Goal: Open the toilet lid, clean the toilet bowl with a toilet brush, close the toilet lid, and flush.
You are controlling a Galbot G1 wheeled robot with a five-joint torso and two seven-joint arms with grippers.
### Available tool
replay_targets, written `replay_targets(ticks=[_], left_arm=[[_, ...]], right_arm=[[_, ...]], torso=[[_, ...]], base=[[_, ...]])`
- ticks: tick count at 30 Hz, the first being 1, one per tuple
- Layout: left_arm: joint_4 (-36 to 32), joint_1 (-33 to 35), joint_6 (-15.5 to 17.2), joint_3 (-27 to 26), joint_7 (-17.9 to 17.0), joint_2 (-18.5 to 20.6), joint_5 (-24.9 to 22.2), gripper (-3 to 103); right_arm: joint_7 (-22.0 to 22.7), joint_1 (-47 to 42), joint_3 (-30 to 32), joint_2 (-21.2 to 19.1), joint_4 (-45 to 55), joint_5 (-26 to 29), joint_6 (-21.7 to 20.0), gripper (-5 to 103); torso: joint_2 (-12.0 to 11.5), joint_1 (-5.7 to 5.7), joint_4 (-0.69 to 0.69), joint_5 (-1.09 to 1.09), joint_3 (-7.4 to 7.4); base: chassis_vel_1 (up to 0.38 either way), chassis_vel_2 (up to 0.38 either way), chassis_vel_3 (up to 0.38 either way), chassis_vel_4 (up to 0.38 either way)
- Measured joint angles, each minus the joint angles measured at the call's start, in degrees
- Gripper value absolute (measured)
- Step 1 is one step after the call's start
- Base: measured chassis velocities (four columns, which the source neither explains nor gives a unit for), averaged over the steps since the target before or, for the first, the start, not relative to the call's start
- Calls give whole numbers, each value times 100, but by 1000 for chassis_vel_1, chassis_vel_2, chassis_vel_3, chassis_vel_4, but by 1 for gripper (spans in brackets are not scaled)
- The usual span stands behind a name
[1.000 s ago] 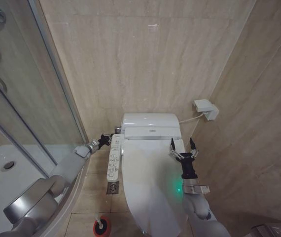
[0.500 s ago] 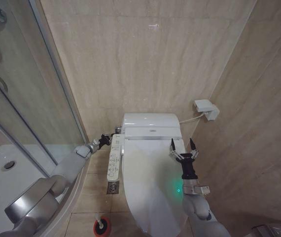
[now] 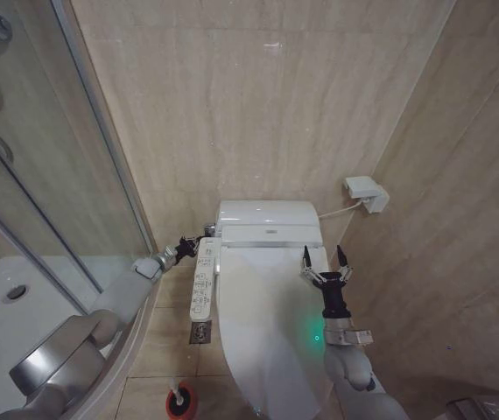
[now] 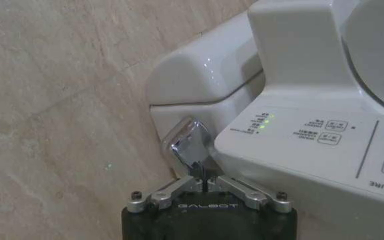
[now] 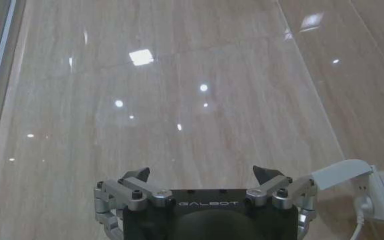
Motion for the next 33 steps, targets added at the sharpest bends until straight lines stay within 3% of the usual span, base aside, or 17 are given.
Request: replay_targets(ticks=[23,30,33], left_arm=[[-180,-15,-13,-22,-20,87,-21,0],[-903,144,-48,-152,-187,397,-228,0],[-1876,447,60,-181,-731,780,-698,0]], right_arm=[[-19,-5,2,-30,8,0,18,100],[-14,-6,12,-53,-10,1,18,100],[-6,-5,26,-88,-16,3,17,100]], torso=[[0,0,-3,-1,0],[0,2,-7,-1,0],[0,1,-5,0,-1]], base=[[0,0,0,0],[0,0,0,0],[0,0,0,0]])
